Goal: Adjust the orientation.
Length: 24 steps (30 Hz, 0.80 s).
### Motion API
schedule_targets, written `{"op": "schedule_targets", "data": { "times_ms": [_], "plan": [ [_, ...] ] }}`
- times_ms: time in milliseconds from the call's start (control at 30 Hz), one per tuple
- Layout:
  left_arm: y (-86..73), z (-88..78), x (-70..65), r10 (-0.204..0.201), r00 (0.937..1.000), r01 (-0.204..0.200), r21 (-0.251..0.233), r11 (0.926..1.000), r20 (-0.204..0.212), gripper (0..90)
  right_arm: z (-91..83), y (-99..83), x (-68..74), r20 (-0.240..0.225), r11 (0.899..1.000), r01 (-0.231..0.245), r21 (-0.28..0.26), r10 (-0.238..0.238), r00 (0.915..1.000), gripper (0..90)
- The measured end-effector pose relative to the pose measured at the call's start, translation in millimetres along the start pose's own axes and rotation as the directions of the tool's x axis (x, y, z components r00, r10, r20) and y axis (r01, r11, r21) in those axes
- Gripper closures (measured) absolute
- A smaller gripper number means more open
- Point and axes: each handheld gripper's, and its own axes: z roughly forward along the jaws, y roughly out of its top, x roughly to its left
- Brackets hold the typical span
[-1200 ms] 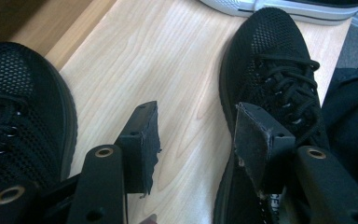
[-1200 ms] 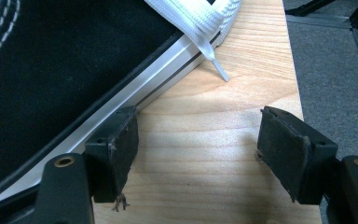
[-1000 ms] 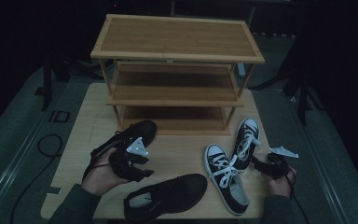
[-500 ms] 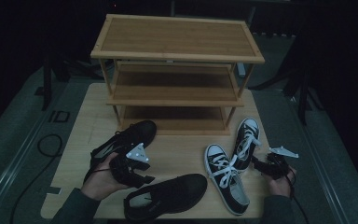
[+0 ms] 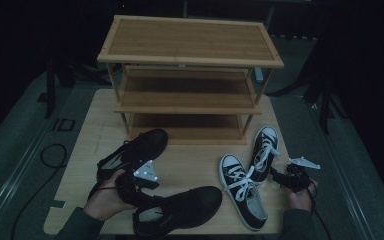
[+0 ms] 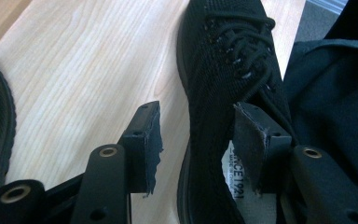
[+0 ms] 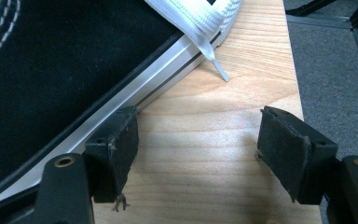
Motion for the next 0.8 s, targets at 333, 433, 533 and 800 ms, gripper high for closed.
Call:
{"op": "schedule_targets", "data": {
  "times_ms": [333,433,533,800],
  "plan": [
    [-0.1,3.0,-3.1,0.034,0.9990,-0.035,0.021,0.9992,0.029,53.5,0.0,0.0,0.1,0.000,1.000,-0.001,0.000,0.001,1.0000,28.7],
    [0.3,5.3,-4.8,0.046,0.9984,-0.047,0.032,0.9984,0.034,54.4,0.0,0.0,0.1,0.000,1.000,-0.001,0.000,0.001,1.0000,28.7],
    [2.8,12.2,-7.2,0.059,0.9983,-0.059,0.061,0.9964,0.005,56.6,0.0,0.0,0.1,0.000,1.000,-0.001,0.000,0.001,1.0000,28.7],
    [12.4,27.5,-5.9,0.053,0.9982,-0.050,0.091,0.9946,-0.029,61.2,0.0,0.0,0.0,0.000,1.000,0.000,0.000,0.000,1.0000,28.7]
  ]
}}
